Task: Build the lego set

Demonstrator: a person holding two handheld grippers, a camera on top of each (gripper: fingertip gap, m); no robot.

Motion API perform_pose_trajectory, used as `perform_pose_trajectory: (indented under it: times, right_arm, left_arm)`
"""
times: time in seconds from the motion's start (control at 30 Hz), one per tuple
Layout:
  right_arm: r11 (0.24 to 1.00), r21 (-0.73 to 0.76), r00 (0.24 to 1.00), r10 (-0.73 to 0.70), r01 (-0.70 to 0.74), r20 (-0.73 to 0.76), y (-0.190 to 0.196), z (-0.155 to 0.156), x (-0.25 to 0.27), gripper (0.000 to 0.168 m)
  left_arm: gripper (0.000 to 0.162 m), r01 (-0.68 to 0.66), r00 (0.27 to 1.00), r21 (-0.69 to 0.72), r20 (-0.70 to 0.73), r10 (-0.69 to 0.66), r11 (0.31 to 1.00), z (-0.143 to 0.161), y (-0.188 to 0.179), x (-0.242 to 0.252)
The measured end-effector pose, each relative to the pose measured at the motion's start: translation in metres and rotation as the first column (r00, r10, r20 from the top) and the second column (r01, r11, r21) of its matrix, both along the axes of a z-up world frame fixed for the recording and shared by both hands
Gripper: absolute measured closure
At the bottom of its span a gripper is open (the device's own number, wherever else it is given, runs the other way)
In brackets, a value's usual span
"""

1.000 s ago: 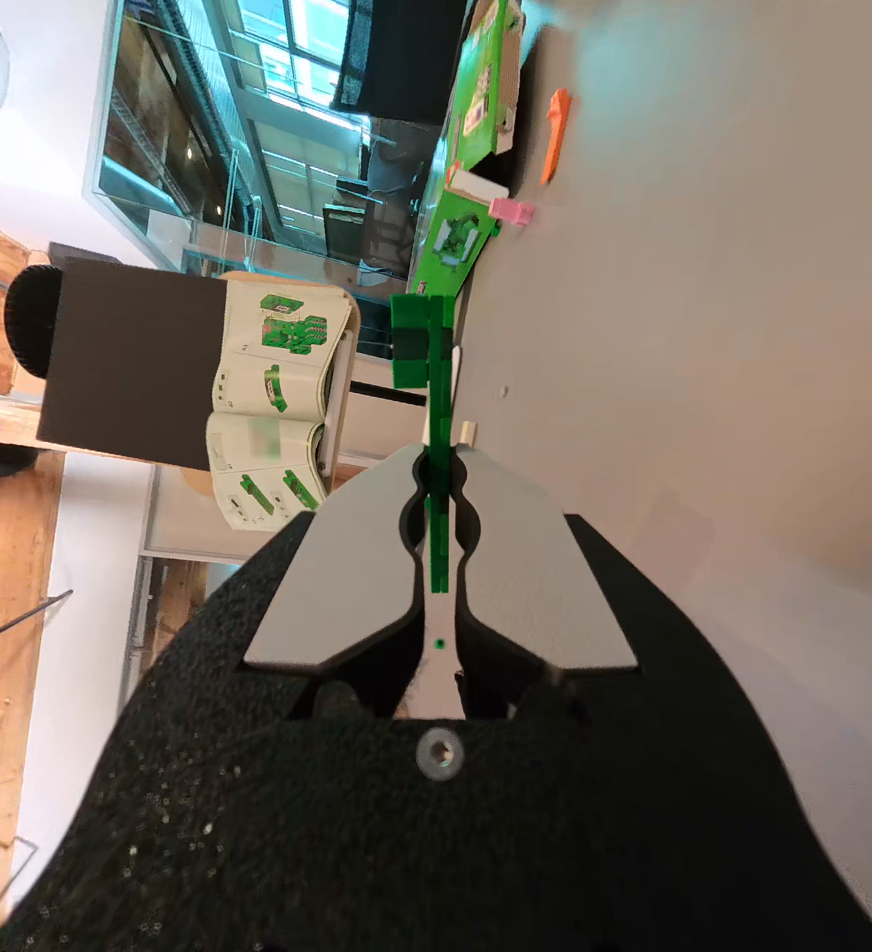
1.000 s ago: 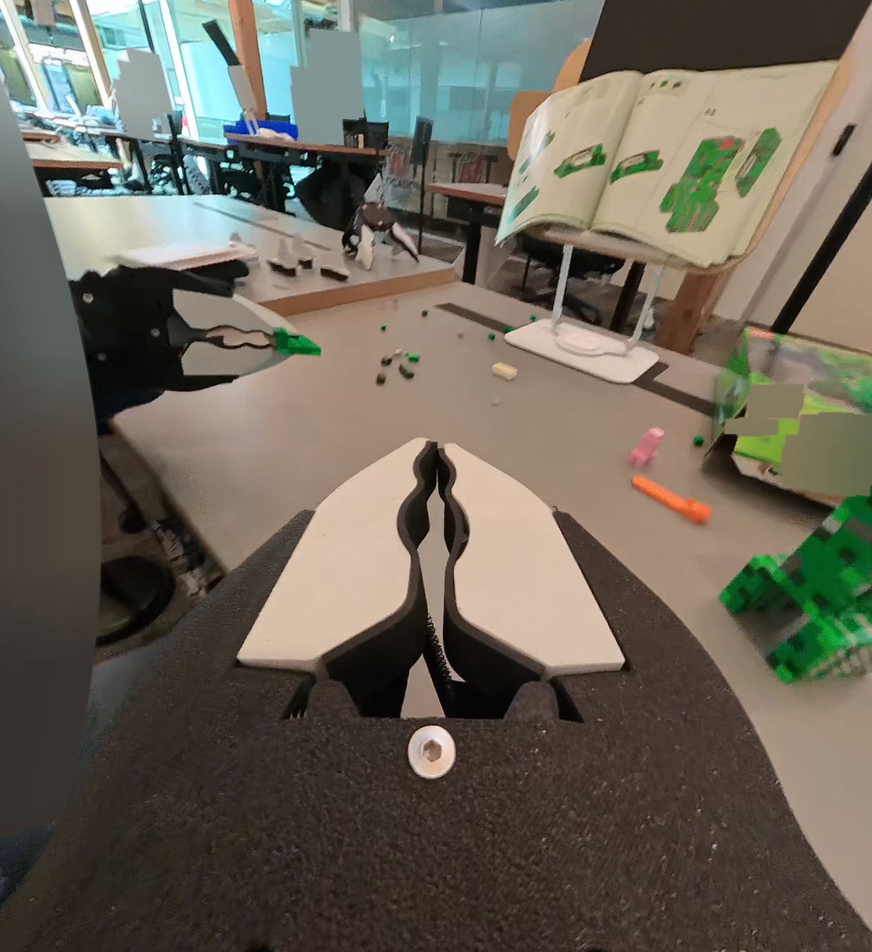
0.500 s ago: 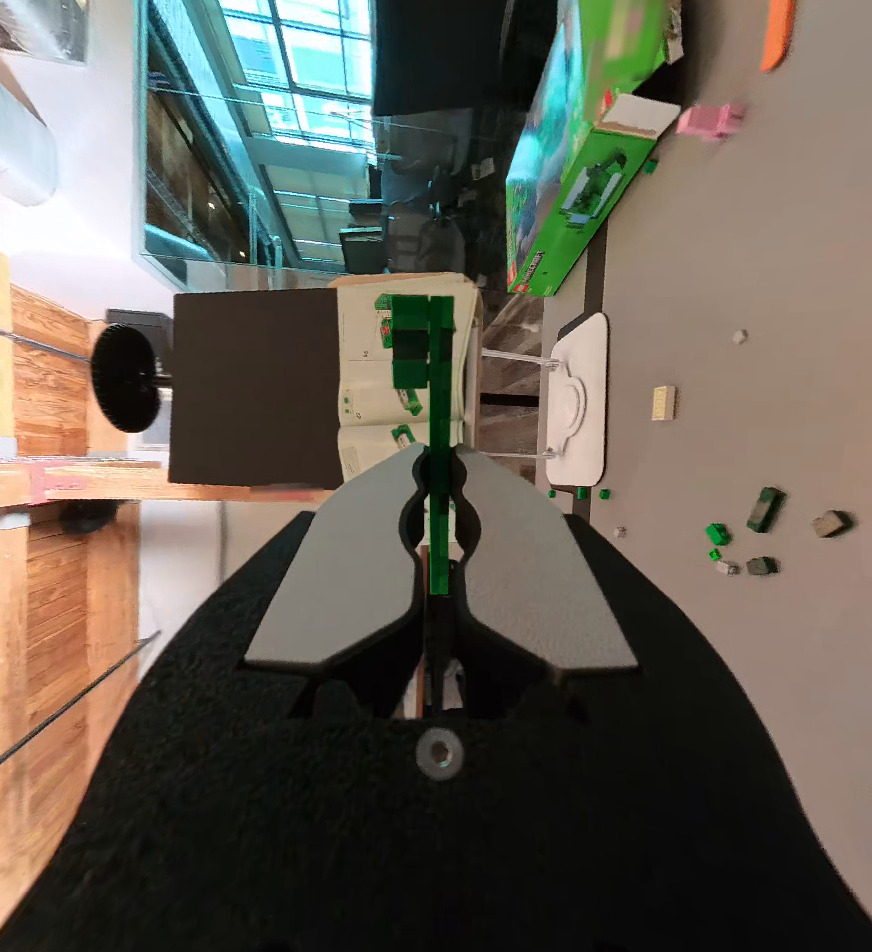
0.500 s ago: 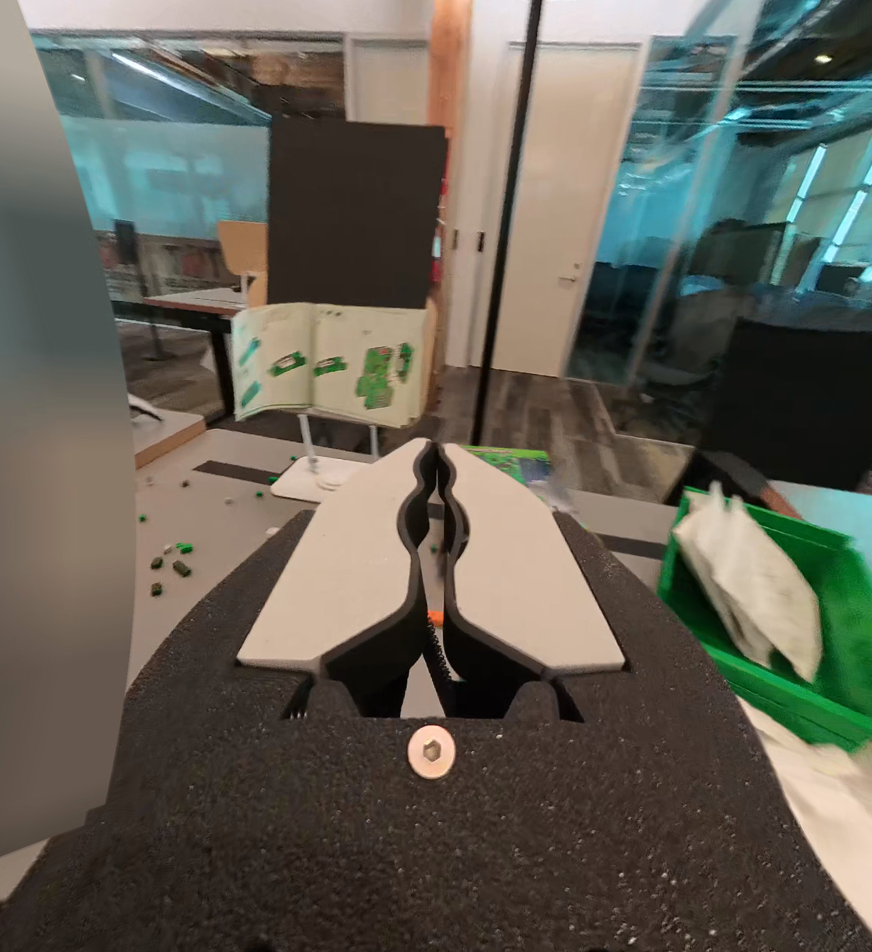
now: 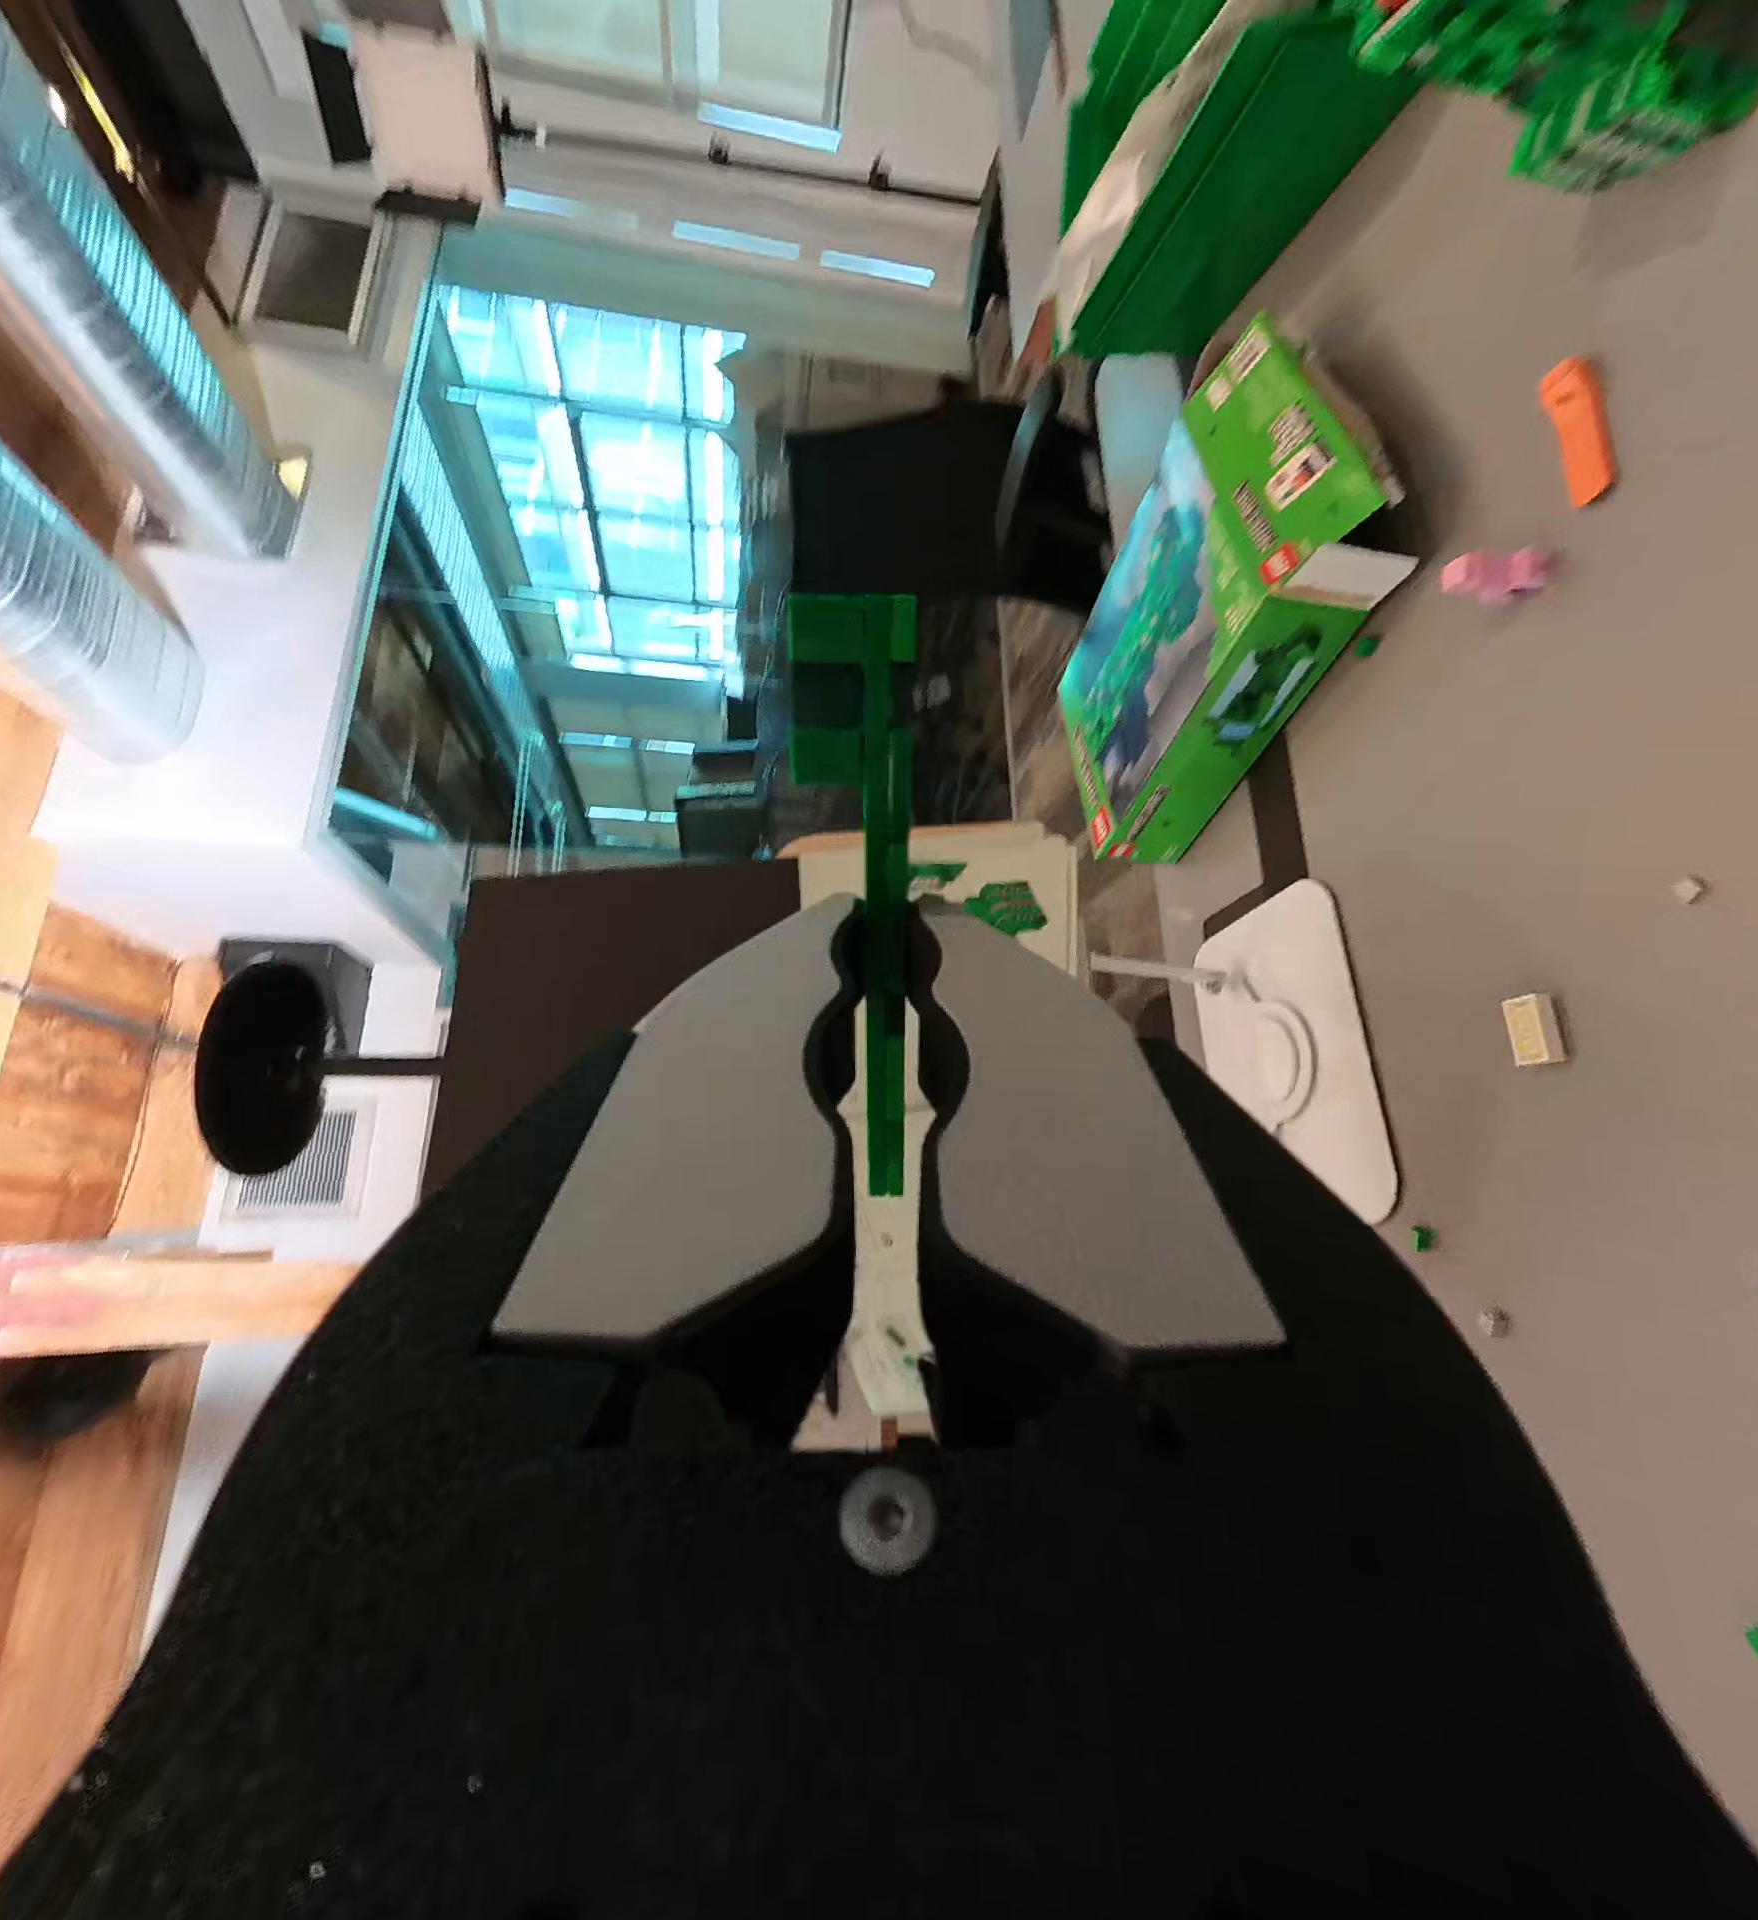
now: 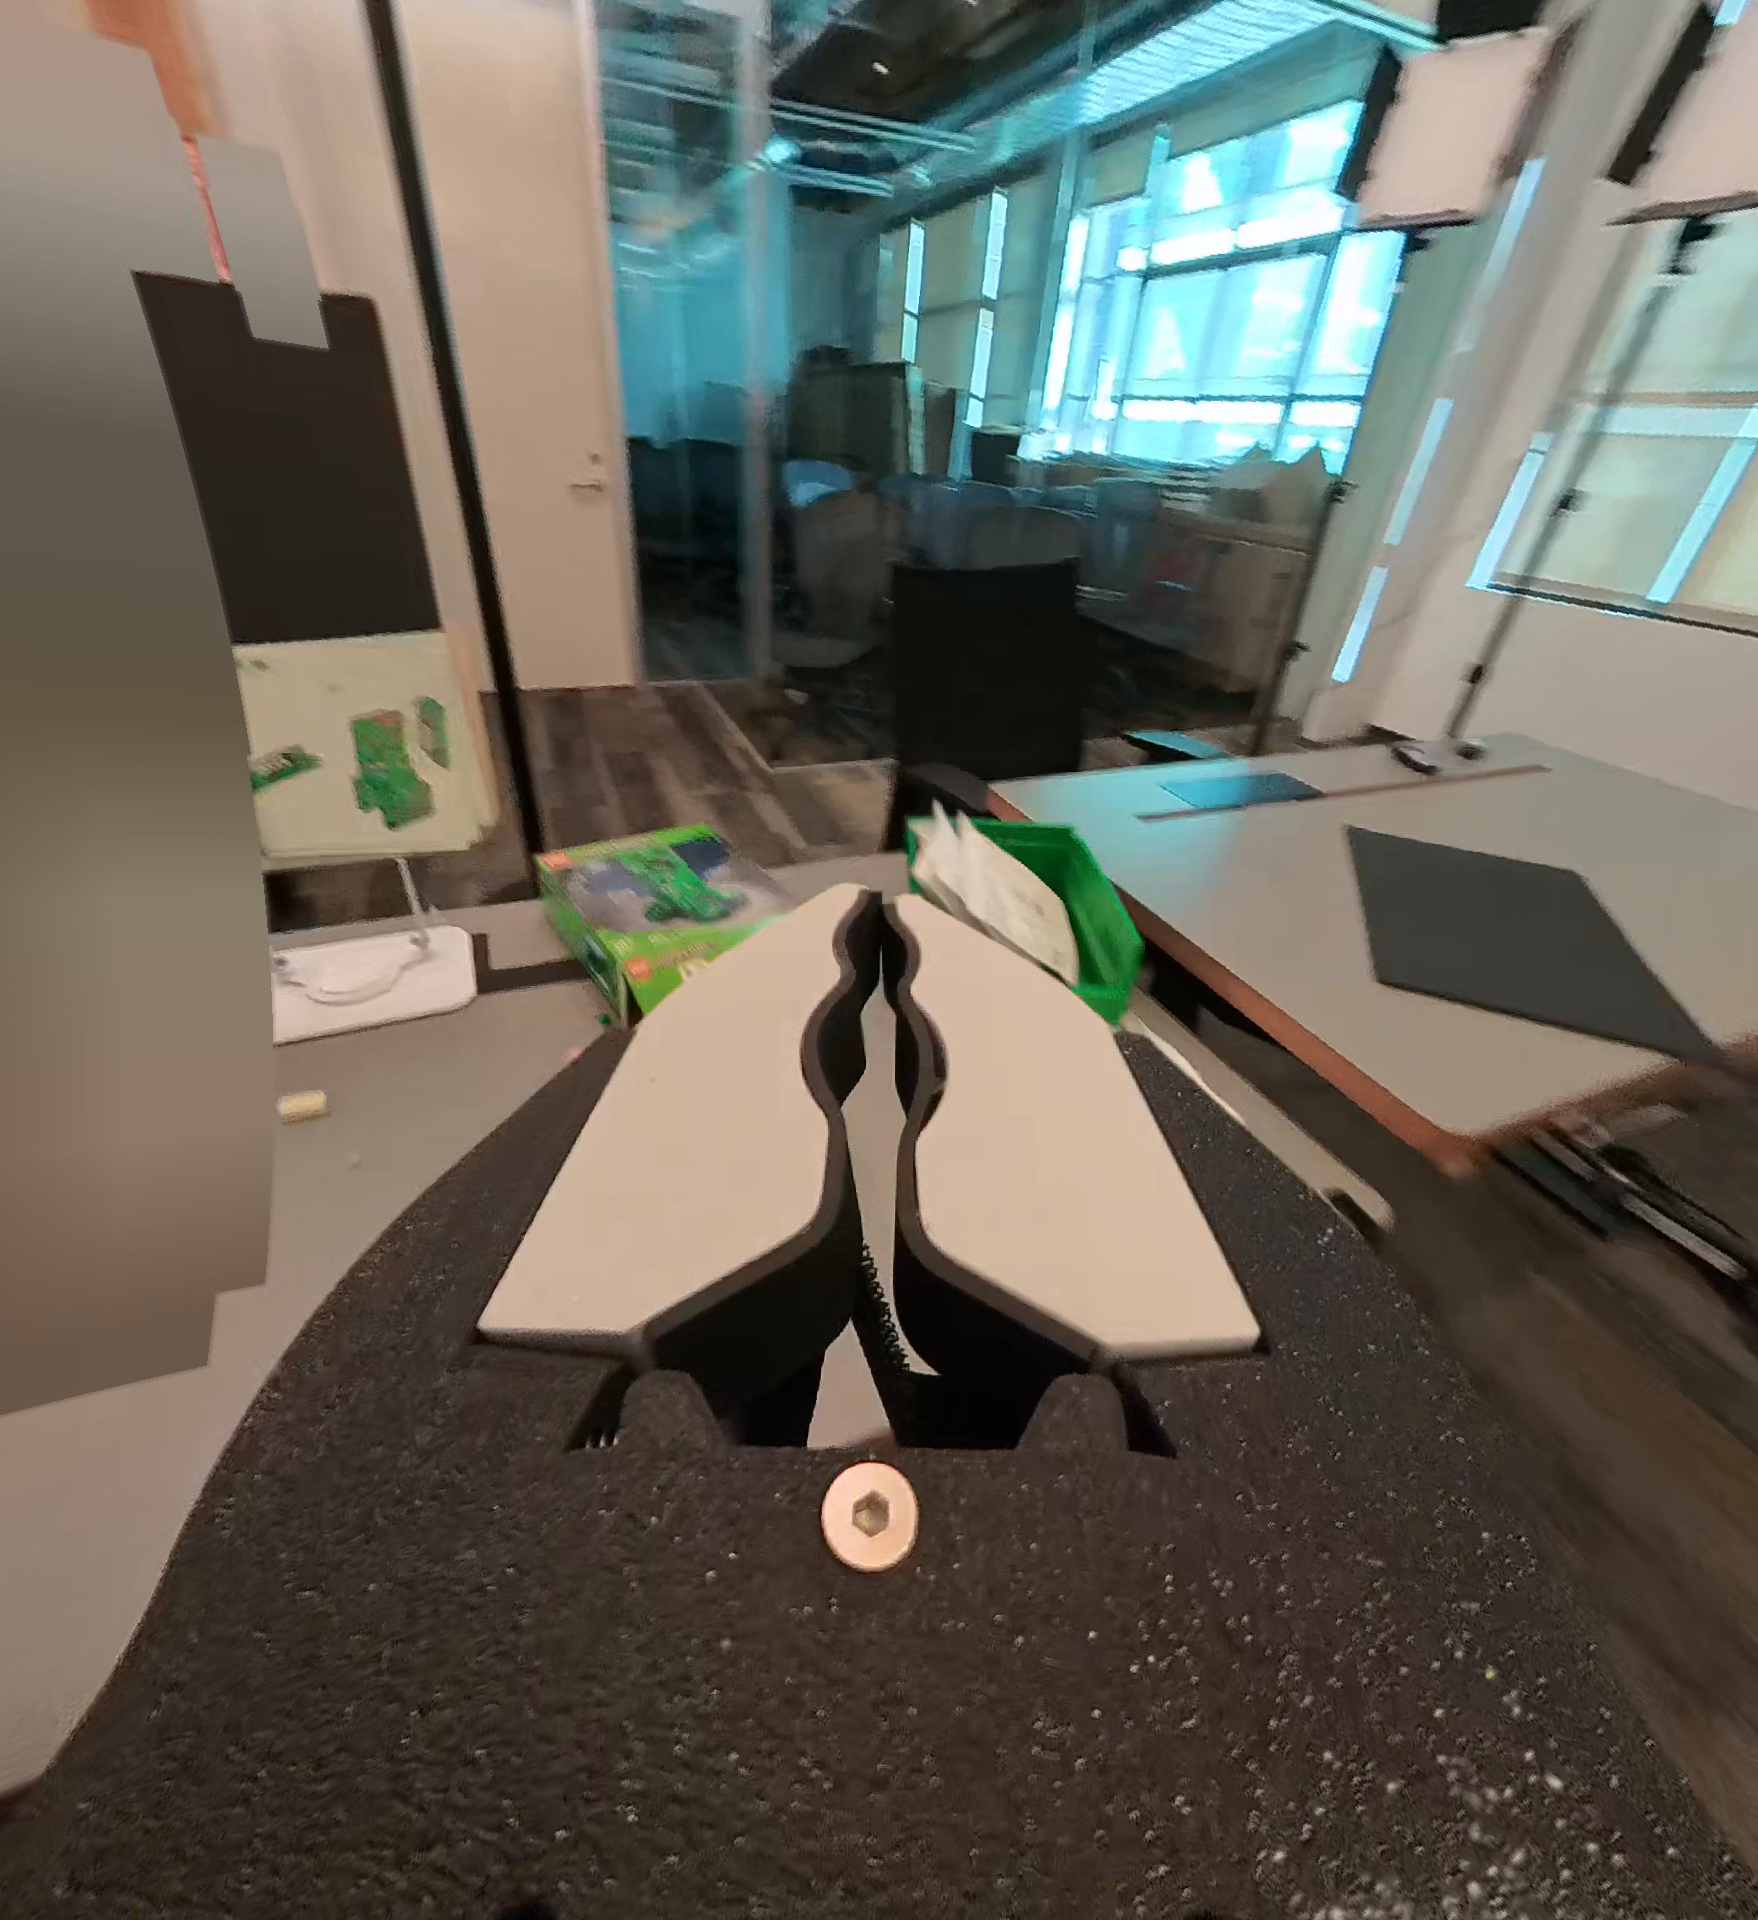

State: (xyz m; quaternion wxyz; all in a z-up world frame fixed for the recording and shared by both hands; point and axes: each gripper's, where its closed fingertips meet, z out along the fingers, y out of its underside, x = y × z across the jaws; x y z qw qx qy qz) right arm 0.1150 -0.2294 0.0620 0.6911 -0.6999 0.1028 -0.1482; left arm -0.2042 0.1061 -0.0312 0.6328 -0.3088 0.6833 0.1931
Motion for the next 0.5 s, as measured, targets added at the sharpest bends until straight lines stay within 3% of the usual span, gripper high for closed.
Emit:
perform_pose_trajectory:
  times: [0.2,0.5]
  right_arm:
    - [0.965,-0.114,0.972,-0.232,0.235,0.036,-0.092,-0.019,-0.045,0.168]
    - [0.886,-0.121,0.894,-0.439,0.447,0.084,-0.176,-0.008,-0.074,0.168]
  left_arm:
    - [0.157,0.147,0.989,-0.030,-0.032,-0.148,0.989,-0.006,-0.020,0.002]
    - [0.156,0.226,0.974,-0.010,-0.031,-0.226,0.974,-0.008,-0.040,0.023]
